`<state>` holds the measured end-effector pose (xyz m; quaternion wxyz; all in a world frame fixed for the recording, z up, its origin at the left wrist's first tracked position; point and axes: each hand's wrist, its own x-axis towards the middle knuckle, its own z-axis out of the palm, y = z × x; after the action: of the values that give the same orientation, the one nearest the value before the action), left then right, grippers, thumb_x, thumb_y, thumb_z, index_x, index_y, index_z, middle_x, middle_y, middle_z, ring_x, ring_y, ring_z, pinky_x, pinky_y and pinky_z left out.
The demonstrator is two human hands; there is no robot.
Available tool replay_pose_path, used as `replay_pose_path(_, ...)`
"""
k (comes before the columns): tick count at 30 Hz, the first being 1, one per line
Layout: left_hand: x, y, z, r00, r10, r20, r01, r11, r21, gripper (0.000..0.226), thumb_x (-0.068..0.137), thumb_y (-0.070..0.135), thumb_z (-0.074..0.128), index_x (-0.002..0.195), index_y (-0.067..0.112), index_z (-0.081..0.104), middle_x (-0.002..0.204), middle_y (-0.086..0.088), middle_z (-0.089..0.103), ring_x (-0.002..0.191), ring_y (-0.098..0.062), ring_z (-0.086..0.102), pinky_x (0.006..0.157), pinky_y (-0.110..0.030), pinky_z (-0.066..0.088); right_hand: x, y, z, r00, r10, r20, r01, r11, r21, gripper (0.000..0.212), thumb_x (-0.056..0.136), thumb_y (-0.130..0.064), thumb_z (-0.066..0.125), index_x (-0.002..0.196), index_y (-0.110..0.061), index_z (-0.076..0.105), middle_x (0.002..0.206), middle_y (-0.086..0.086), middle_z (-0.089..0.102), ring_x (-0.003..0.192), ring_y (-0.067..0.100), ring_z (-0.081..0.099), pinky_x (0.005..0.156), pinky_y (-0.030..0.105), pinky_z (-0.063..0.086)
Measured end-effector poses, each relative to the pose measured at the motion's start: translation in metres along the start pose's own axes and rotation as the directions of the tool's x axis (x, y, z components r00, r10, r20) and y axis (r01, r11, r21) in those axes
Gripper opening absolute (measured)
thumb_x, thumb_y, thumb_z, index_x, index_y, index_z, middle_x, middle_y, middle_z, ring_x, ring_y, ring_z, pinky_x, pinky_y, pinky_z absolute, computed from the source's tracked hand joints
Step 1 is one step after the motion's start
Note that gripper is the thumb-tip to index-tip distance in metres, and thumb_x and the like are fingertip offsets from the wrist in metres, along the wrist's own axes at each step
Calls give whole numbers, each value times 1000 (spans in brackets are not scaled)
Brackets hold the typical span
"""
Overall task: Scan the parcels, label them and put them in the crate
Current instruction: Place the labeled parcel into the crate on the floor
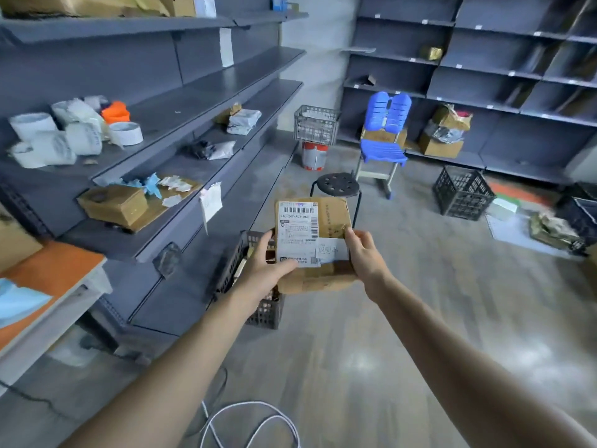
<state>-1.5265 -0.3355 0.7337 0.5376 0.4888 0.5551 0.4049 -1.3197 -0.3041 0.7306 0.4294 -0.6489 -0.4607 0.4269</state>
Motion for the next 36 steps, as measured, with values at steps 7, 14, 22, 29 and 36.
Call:
replay_pose_path(7,88,11,38,999,-38,-22,38,999,-15,94,60,40,73,142,48,27,131,13,58,121,-20,54,104,-50,43,97,-2,-21,999,3,45,-3,1000,-7,30,99,-54,41,114,-28,46,116,1,60,105,19,58,91,40,50)
replay_pose_path(14,216,0,27,992,-65,-108,58,996,-62,93,62,39,72,142,48,26,130,17,55,122,-19,52,102,-49,46,234,-8,19,989,3,147,5,999,-52,31,100,-52,39,118,-28,43,110,0,60,94,16,62,78,36,55)
replay_pose_path(22,375,-16,-23,944,-163,-287,119,979,-165,93,65,29,74,143,44,27,106,34,51,111,-12,56,94,-42,51,410,-27,111,953,0,304,60,980,-188,37,99,-52,42,121,-23,49,125,6,60,115,26,57,98,46,48)
replay_pose_path(29,460,-30,-56,868,-249,-430,173,963,-209,85,81,10,74,147,33,25,103,28,49,93,2,55,66,-25,52,510,-32,180,889,12,457,116,961,-252,35,101,-48,40,123,-22,49,118,5,58,102,22,55,79,33,44)
replay_pose_path(36,515,-76,-55,695,-406,-593,318,914,-253,87,72,8,77,140,29,27,118,12,53,95,-6,59,69,-32,58,589,10,240,751,20,660,249,917,-312,34,104,-39,40,124,-13,49,97,0,60,80,15,57,61,6,43)
